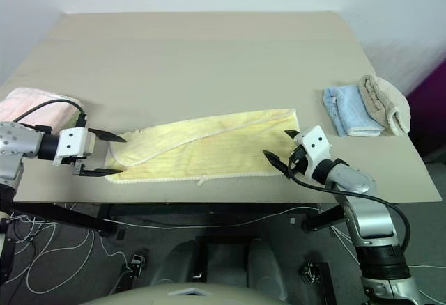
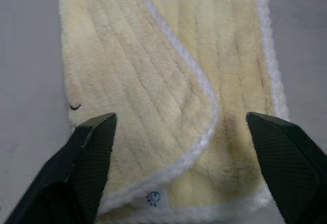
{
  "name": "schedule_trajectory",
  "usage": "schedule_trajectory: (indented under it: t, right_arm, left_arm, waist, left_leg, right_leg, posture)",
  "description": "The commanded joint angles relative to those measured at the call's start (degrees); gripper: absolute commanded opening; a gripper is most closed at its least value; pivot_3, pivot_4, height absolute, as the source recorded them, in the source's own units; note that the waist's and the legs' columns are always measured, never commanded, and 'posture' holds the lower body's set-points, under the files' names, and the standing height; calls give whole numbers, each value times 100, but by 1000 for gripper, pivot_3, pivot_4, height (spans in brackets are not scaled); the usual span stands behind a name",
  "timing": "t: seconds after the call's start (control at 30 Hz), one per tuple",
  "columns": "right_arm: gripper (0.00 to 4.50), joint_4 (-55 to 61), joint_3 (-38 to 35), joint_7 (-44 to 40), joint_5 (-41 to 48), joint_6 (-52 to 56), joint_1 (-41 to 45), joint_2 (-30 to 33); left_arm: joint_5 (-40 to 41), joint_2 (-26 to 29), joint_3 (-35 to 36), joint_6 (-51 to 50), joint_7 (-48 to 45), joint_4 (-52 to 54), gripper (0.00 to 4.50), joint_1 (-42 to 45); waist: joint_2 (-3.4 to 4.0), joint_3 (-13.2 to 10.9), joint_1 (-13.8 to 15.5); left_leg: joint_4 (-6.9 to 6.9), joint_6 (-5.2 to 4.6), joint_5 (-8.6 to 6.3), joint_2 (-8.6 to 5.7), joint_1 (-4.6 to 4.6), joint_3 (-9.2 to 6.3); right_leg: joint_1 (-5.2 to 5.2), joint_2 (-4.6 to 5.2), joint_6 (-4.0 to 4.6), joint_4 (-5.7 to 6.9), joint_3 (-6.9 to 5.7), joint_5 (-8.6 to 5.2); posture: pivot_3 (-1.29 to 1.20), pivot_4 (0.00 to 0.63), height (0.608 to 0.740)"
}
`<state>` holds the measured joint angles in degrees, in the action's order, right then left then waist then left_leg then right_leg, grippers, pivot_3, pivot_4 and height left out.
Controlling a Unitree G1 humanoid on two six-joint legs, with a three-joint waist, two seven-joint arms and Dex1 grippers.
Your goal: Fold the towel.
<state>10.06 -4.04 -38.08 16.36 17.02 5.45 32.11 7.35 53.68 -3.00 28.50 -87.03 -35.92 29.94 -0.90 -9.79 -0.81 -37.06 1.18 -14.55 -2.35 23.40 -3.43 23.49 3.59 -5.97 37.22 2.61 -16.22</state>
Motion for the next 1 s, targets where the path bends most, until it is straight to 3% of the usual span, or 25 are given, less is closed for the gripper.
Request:
schedule_trajectory:
  t: [0.03, 0.13, 0.53, 0.93, 1.0]
  right_arm:
    - [4500, 253, -76, 37, 29, -116, 38, -46]
    - [4500, 229, -59, 42, 25, -122, 69, -62]
    - [4500, 148, -25, 43, -4, -148, 126, -101]
    - [4500, 169, -30, 75, -32, -155, 118, -140]
    - [4500, 183, -20, 84, -39, -153, 119, -151]
  left_arm:
    - [-8, 68, 7, 203, -36, 4, 2998, -21]
    - [-16, 83, -8, 246, -9, 7, 1994, -55]
    - [-109, 176, -137, 200, -165, 217, 1994, -135]
    - [-503, 72, -287, 610, 352, -135, 1994, 42]
    - [-555, 44, -260, 693, 508, -281, 1404, 155]
  waist:
    - [0, 0, 0]
    - [0, 0, -1]
    - [0, 0, 3]
    - [0, 0, 3]
    - [0, 0, 3]
  left_leg:
    - [0, 0, 0, 0, 0, 0]
    - [-1, 0, 0, 0, 0, 0]
    - [-2, 0, 0, 0, 0, 0]
    - [-3, 0, 0, 0, 0, 0]
    - [-3, 0, 0, 0, -1, 0]
  right_leg:
    - [0, 0, 0, 0, 0, 0]
    - [0, 0, 0, 0, 0, 0]
    - [-1, -1, 0, 0, -1, 0]
    - [-2, -2, 0, 2, -1, 0]
    - [-2, -2, -1, 2, -2, 0]
  posture:
    - [0, 150, 740]
    - [0, 150, 740]
    - [0, 150, 740]
    - [0, 150, 740]
    - [0, 150, 740]
